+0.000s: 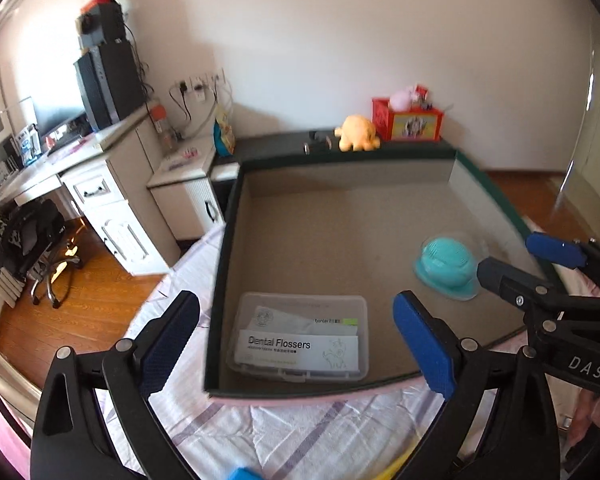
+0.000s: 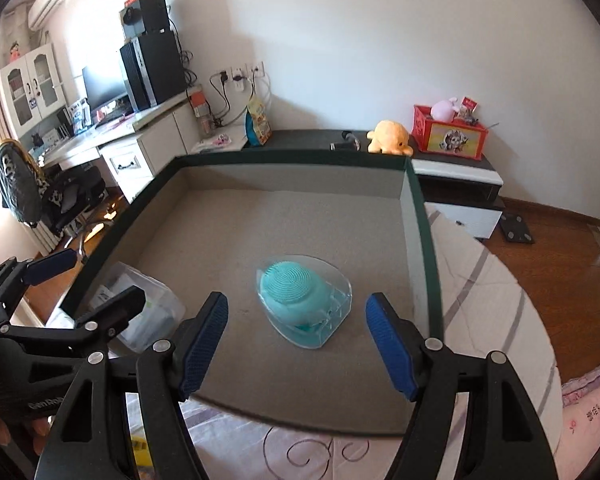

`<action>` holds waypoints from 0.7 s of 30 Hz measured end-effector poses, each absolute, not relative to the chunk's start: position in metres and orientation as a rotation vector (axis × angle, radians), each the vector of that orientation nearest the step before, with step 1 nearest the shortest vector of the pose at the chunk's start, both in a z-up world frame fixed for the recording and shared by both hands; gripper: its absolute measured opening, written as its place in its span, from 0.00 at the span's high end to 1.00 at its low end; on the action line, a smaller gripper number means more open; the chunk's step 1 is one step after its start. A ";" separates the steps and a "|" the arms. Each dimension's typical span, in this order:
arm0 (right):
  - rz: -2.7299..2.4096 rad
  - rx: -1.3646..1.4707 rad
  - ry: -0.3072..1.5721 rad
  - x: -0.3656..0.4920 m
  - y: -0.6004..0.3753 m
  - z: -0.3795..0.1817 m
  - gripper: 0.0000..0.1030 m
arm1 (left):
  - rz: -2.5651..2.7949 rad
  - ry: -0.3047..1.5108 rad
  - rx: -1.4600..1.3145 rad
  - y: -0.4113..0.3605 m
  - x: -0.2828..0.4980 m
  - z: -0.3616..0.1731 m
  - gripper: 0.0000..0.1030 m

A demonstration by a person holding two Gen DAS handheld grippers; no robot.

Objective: Organize rigid objects
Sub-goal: 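Withdraw both open tools from the pink box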

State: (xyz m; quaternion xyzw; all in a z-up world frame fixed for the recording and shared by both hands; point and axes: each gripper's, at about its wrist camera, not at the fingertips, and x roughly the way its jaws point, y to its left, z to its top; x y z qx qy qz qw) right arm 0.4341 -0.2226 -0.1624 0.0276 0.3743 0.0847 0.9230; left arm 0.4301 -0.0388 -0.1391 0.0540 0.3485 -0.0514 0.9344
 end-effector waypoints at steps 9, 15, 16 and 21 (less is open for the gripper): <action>0.157 0.037 0.495 0.313 -0.218 -0.089 0.15 | -0.022 0.397 0.057 -0.012 0.292 -0.073 0.00; 0.094 -0.015 0.310 0.214 -0.202 -0.062 0.00 | 0.035 0.282 0.073 -0.010 0.205 -0.054 0.00; 0.087 -0.031 0.298 0.200 -0.199 -0.060 0.00 | 0.029 0.262 0.074 -0.010 0.191 -0.052 0.00; 0.044 -0.021 0.249 0.142 -0.198 -0.050 0.00 | 0.000 0.228 0.047 -0.002 0.135 -0.043 0.00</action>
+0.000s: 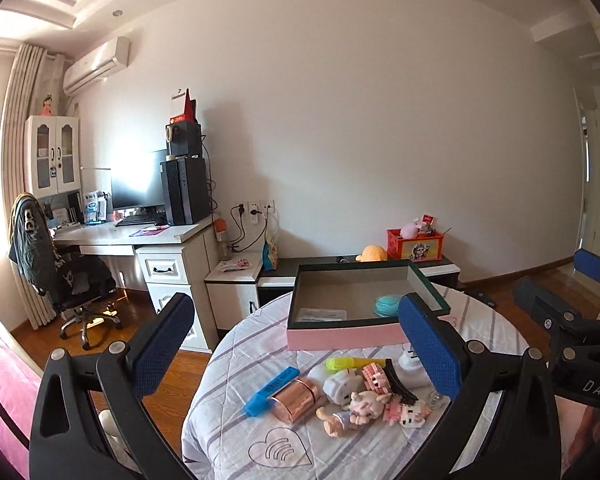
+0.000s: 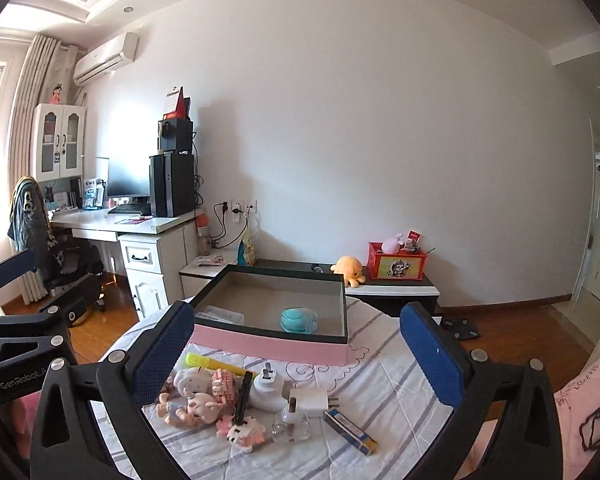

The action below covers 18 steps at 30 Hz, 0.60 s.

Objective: Organize rigid objects
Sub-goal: 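Withdraw both open tools from the pink box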

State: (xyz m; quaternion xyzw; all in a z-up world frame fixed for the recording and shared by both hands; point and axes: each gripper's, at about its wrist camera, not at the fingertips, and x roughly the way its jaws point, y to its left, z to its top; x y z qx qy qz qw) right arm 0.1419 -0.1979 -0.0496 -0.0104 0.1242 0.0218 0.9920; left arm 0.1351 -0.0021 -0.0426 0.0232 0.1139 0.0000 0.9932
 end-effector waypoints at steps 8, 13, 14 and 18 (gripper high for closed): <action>0.010 -0.017 0.202 0.086 -0.196 -0.037 0.00 | -0.017 0.192 0.046 -0.002 0.081 -0.035 0.00; 0.005 -0.028 0.178 0.063 -0.190 -0.032 0.00 | -0.009 0.184 0.031 -0.002 0.063 -0.032 0.00; 0.002 -0.029 0.173 0.058 -0.191 -0.031 0.00 | -0.009 0.181 0.031 -0.001 0.060 -0.030 0.00; -0.008 -0.026 0.162 0.051 -0.192 -0.027 0.00 | -0.005 0.156 0.030 -0.003 0.051 -0.025 0.00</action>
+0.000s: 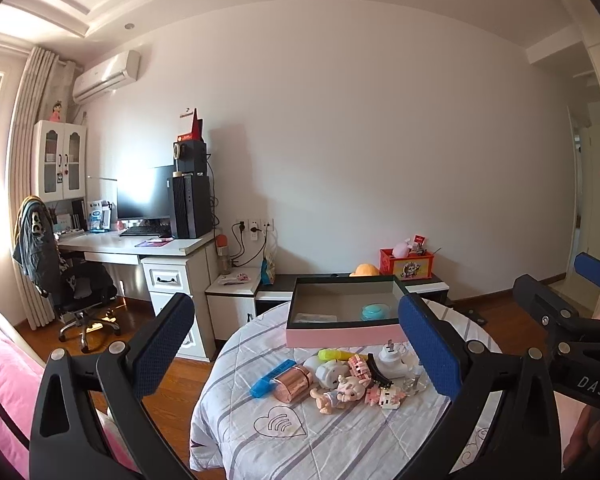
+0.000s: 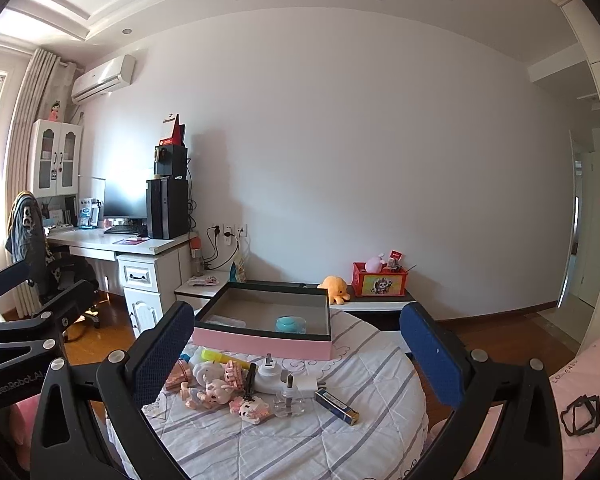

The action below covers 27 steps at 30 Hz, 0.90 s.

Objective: Organize rigid objects
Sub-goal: 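Withdraw both open tools from the pink box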

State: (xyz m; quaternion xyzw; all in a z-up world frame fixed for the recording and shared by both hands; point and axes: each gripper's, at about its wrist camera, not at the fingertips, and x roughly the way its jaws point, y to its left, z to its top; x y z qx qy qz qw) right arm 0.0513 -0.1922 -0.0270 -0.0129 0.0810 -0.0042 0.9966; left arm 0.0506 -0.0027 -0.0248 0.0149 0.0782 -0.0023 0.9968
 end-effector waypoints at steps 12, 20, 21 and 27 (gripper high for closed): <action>-0.055 -0.008 0.140 0.038 -0.199 -0.022 0.00 | -0.020 0.157 0.037 -0.010 0.047 -0.023 0.00; -0.050 -0.008 0.149 0.042 -0.200 -0.024 0.00 | -0.016 0.166 0.034 -0.008 0.048 -0.027 0.00; -0.047 -0.010 0.152 0.043 -0.200 -0.025 0.00 | -0.014 0.170 0.033 -0.007 0.049 -0.028 0.00; -0.048 -0.008 0.200 0.058 -0.202 -0.038 0.00 | -0.007 0.227 0.024 0.007 0.065 -0.042 0.00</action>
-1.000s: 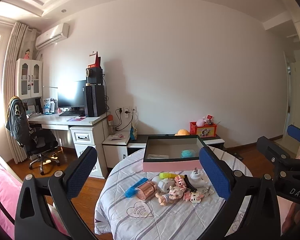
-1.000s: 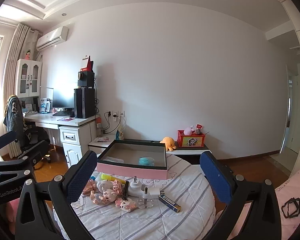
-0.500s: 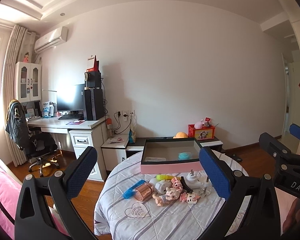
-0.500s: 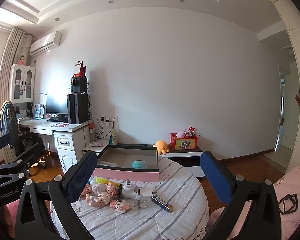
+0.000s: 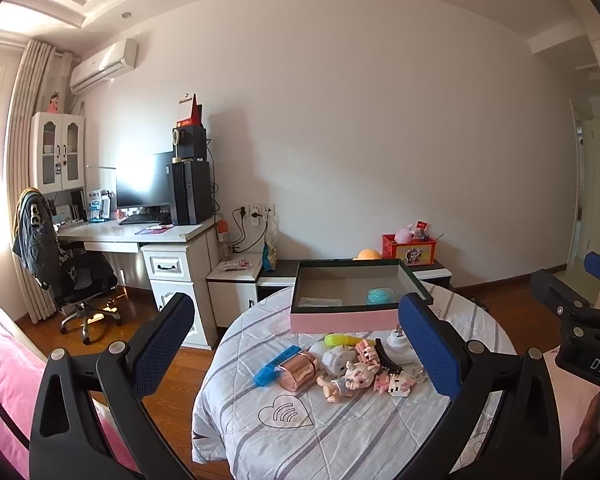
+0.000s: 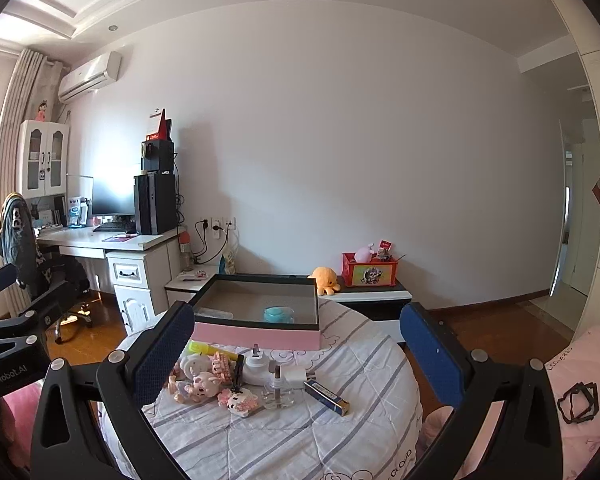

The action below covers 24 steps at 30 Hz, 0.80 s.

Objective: Organize rigid objects
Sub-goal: 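Withdraw both open tools from the pink box, then grasp the rose-gold jar with the left tool while the right tool grasps the blue-and-gold box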

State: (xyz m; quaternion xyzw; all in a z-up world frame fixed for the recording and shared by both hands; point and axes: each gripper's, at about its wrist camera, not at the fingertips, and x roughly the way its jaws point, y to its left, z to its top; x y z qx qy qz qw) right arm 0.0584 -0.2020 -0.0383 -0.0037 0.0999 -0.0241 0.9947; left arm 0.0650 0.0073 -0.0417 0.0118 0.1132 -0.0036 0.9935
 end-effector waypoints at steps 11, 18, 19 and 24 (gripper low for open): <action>-0.069 0.003 0.392 0.117 -0.218 -0.100 0.00 | 0.023 0.439 -0.004 0.037 0.126 -0.103 0.00; -0.086 0.012 0.516 0.154 -0.234 -0.142 0.00 | 0.047 0.601 0.007 0.045 0.173 -0.154 0.00; -0.089 0.014 0.531 0.158 -0.236 -0.147 0.00 | 0.049 0.622 0.004 0.046 0.179 -0.160 0.00; -0.095 0.014 0.591 0.180 -0.244 -0.167 0.00 | 0.029 0.691 -0.003 0.045 0.211 -0.185 0.00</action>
